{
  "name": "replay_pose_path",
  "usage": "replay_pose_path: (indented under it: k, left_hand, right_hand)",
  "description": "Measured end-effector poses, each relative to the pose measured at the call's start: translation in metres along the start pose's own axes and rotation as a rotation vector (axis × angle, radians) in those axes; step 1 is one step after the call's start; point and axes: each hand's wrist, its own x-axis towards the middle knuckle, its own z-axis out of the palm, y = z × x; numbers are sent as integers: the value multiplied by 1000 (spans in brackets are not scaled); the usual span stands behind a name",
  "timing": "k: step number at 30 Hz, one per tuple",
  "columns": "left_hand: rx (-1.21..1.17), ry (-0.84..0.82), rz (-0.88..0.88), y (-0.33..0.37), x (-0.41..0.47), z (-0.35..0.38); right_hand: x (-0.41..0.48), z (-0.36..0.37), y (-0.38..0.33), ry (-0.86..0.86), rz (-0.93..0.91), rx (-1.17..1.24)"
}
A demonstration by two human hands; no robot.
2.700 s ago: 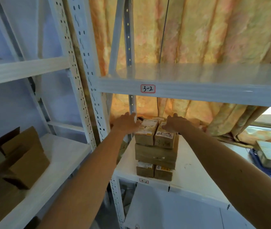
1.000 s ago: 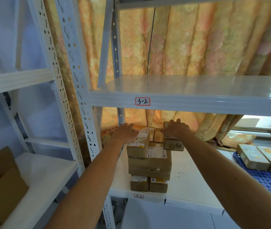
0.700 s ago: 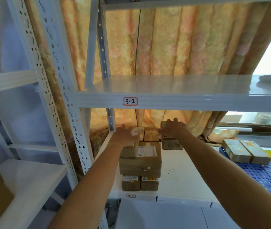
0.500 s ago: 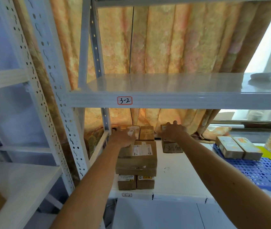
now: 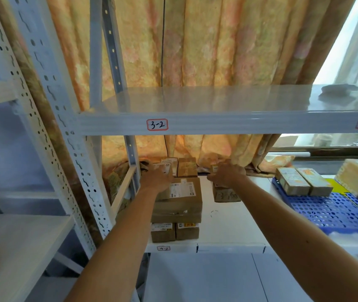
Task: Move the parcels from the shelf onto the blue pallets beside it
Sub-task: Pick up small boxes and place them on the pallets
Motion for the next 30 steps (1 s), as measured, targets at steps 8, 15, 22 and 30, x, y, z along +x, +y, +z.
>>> replay_pose_path:
  k: [8,15,22,30]
  left_hand:
    - [-51,102,47,10,-5,-4]
    - [-88,49,162,62,-5,-10]
    - [-55,11,362,138,-20,5]
    - [-57,-4,495,228,-55,11]
  right_hand:
    - [-19,-7,8,9,42,18]
    - [-47,-22,44,121,121,150]
    - [-84,-38,109,140,257,124]
    - [-127,-59,198,178,385,77]
